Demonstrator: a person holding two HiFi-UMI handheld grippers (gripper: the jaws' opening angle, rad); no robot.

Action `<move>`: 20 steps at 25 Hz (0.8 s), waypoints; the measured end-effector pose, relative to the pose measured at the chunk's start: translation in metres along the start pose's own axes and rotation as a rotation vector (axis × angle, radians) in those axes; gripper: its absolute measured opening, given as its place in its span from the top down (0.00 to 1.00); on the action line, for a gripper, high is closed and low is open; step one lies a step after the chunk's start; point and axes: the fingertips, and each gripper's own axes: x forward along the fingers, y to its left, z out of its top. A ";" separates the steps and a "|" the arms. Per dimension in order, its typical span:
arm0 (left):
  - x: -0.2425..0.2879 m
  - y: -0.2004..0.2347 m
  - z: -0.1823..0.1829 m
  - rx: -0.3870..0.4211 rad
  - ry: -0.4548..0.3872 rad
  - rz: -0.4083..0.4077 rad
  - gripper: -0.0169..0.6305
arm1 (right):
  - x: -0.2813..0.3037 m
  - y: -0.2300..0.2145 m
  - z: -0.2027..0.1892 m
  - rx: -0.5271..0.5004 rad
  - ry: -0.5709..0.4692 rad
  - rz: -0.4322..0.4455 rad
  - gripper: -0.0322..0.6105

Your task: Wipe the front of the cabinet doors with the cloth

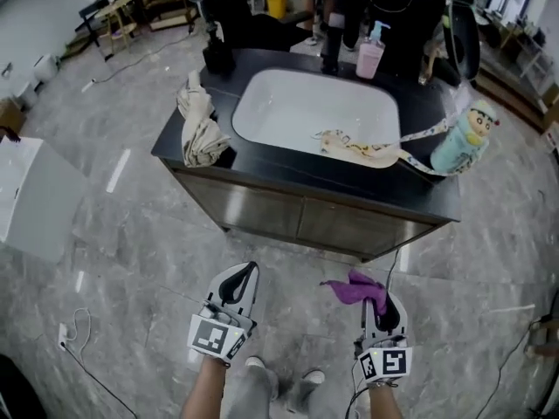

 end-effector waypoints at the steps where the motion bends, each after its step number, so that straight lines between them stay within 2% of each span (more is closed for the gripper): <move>1: -0.007 -0.011 0.018 -0.002 0.023 -0.010 0.96 | -0.011 0.004 0.023 0.004 0.008 0.004 0.74; 4: -0.034 -0.047 0.077 -0.016 0.078 -0.031 0.96 | -0.047 0.020 0.101 -0.008 0.036 0.041 0.74; 7: -0.058 -0.073 0.144 -0.030 0.098 -0.039 0.96 | -0.079 0.038 0.180 -0.019 0.042 0.083 0.74; 11: -0.083 -0.094 0.234 -0.042 0.068 -0.019 0.96 | -0.118 0.049 0.270 -0.030 0.016 0.113 0.74; 14: -0.093 -0.109 0.299 0.000 0.015 -0.014 0.96 | -0.140 0.052 0.332 -0.053 -0.044 0.137 0.74; 17: -0.105 -0.139 0.346 0.049 -0.024 -0.044 0.96 | -0.164 0.058 0.381 -0.067 -0.091 0.172 0.74; 20: -0.124 -0.164 0.369 0.063 -0.033 -0.063 0.96 | -0.188 0.072 0.409 -0.082 -0.121 0.193 0.74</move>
